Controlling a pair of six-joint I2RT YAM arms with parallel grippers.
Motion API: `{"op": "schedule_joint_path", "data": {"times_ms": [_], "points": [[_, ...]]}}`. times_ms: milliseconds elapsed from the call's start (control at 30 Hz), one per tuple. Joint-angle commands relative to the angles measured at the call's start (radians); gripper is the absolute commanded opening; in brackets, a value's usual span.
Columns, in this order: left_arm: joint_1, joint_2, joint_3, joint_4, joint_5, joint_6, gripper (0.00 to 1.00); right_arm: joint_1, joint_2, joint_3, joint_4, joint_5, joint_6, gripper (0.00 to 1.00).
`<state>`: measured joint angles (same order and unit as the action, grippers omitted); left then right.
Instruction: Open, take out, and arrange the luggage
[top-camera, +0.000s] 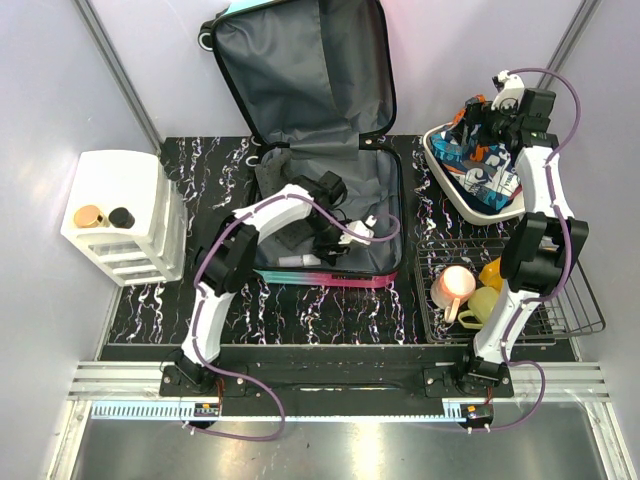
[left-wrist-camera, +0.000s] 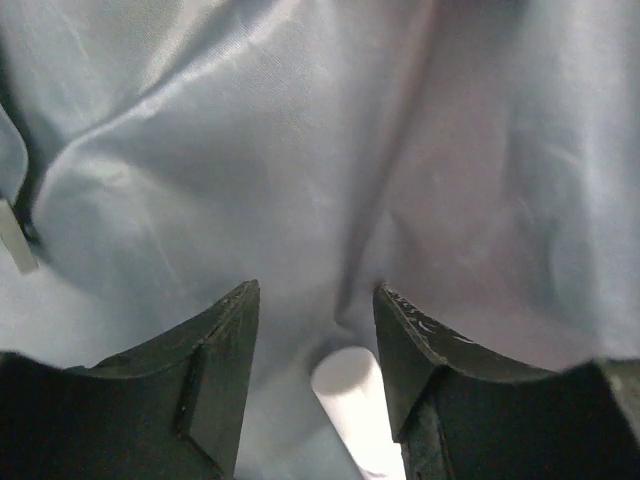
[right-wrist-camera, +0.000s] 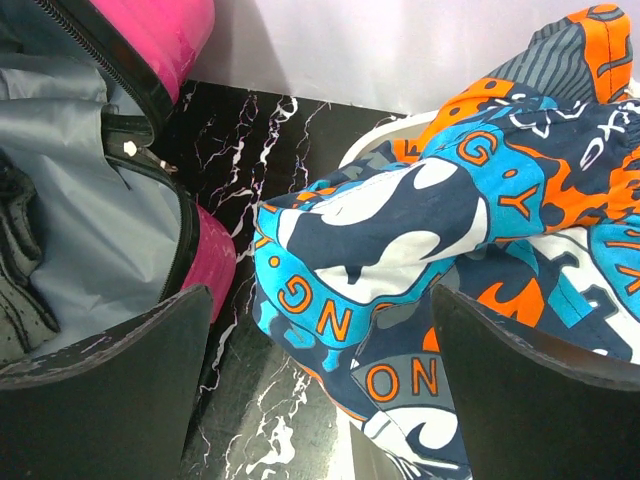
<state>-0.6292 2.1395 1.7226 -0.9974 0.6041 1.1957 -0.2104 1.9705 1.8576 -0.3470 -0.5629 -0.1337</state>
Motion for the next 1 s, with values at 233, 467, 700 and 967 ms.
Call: {"op": "schedule_joint_path", "data": {"times_ms": [233,467,700,967], "points": [[-0.061,0.123,0.163,0.068,-0.04,0.036,0.39,0.003,-0.048,-0.047,0.008,-0.068,0.037,0.98],[0.016,-0.084,-0.096,-0.089,-0.095,0.139,0.57,0.003,-0.055,-0.069,0.006,-0.095,0.02,0.99],[0.071,-0.17,-0.187,-0.023,-0.141,0.009,0.85,0.003,-0.053,-0.075,0.005,-0.111,0.023,0.99],[0.112,-0.242,-0.182,-0.035,-0.193,-0.025,0.93,0.003,-0.052,-0.069,0.0,-0.118,0.017,0.99]]}}
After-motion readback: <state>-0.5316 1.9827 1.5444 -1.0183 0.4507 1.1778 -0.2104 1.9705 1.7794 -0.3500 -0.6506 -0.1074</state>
